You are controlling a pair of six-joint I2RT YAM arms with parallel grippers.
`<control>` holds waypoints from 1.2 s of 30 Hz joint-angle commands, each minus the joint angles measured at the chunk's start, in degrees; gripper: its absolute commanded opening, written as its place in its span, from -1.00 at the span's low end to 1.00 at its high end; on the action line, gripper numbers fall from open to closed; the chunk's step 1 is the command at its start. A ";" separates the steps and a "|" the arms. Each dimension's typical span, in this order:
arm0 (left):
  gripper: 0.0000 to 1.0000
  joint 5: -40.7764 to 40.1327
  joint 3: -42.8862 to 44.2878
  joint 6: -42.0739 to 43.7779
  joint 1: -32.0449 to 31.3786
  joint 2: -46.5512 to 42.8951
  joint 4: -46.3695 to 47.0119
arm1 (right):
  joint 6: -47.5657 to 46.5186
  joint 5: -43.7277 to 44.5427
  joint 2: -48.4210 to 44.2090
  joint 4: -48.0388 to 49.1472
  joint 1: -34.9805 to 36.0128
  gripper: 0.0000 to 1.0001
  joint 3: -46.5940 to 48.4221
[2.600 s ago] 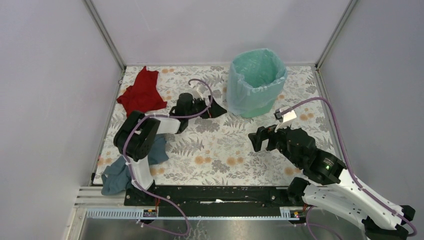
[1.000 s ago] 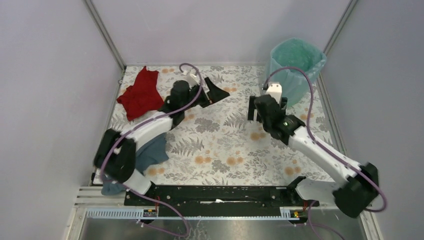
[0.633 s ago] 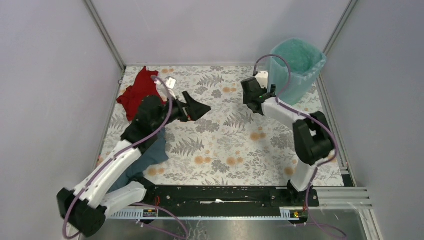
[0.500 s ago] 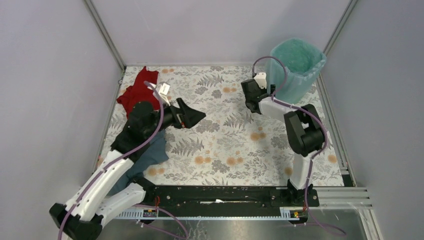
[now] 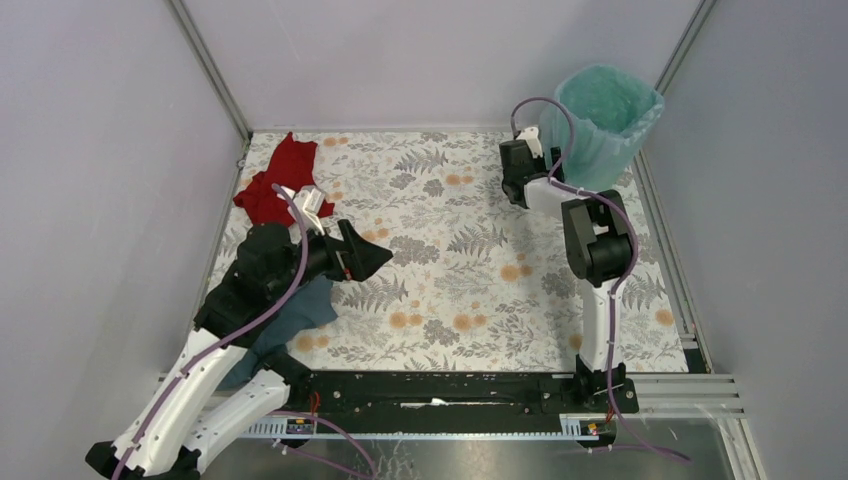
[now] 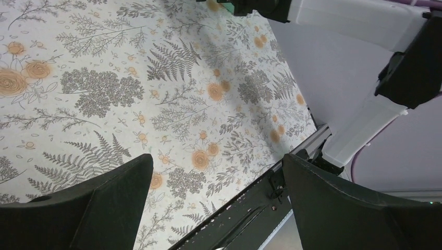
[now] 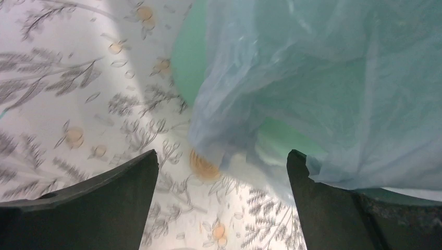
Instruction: Put the trash bags into the trash bin
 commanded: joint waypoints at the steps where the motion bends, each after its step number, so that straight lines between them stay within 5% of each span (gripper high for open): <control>1: 0.98 -2.24 3.62 0.93 0.05 -0.65 -0.46 | 6.90 -6.79 -10.72 -14.98 4.74 0.99 1.40; 10: 0.98 -9.25 11.10 7.03 0.05 0.93 -5.68 | 16.48 -33.17 -45.95 -29.47 11.74 0.99 -14.47; 18: 0.98 -15.21 20.90 11.45 0.05 2.74 -6.84 | 14.01 -39.18 -70.82 -38.46 11.75 0.99 -10.31; 26: 0.98 -21.09 28.41 15.59 0.05 3.28 -6.88 | 13.51 -41.40 -79.44 -42.70 11.71 0.99 -1.25; 36: 0.98 -22.90 26.76 13.16 0.05 0.59 -8.80 | 15.00 -39.78 -79.15 -40.88 11.76 0.99 -0.18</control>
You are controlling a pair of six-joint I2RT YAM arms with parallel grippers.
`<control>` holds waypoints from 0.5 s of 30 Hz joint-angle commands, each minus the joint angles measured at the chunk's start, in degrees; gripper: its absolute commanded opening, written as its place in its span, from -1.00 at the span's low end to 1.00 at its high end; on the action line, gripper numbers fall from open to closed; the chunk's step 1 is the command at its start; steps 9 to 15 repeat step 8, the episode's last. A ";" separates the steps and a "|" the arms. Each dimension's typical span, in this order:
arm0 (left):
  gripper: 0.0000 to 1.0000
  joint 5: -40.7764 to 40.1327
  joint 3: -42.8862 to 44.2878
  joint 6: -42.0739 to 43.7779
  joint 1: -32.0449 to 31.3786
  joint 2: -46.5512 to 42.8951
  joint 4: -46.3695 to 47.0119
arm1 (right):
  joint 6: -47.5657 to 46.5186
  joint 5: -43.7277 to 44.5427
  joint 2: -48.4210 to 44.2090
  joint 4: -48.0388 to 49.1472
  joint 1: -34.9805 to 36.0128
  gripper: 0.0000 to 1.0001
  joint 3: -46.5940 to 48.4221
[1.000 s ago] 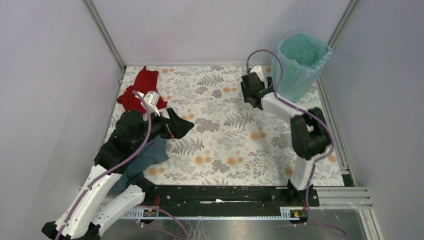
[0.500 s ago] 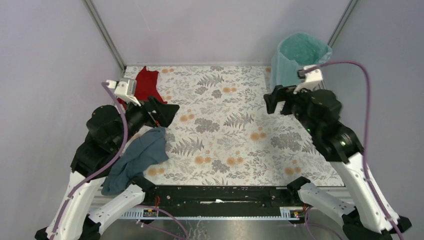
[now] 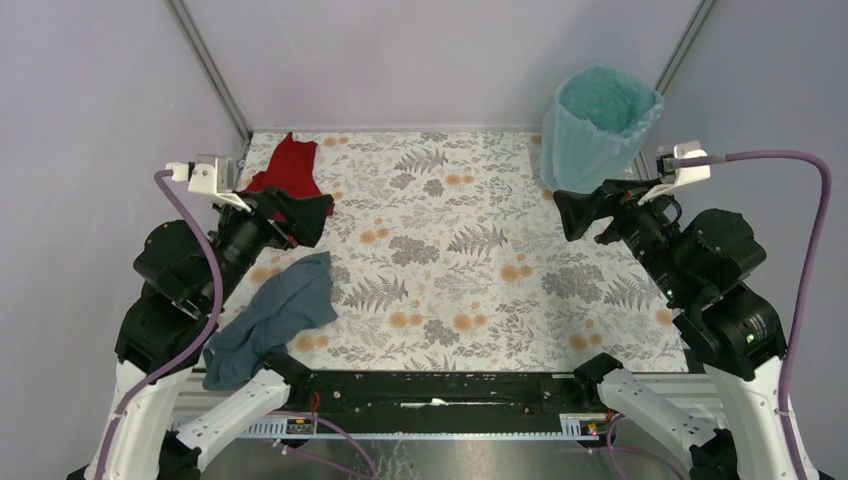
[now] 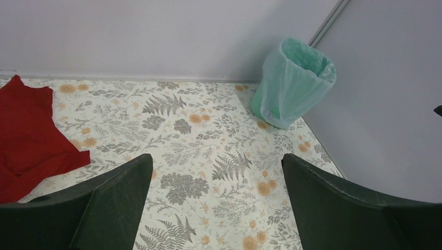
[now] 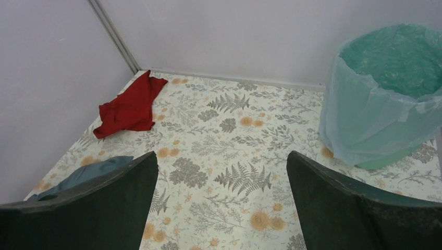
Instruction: Put the trash bags into the trash bin
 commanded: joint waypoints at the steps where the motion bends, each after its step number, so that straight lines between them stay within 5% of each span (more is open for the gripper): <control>1: 0.98 -1.64 -0.14 -0.28 0.05 -1.15 -0.28 | 0.86 0.89 1.29 0.68 -0.10 0.99 1.06; 15: 0.98 -1.39 0.08 0.10 0.05 -0.52 -0.76 | 0.93 0.15 3.39 -1.15 -0.10 0.99 0.39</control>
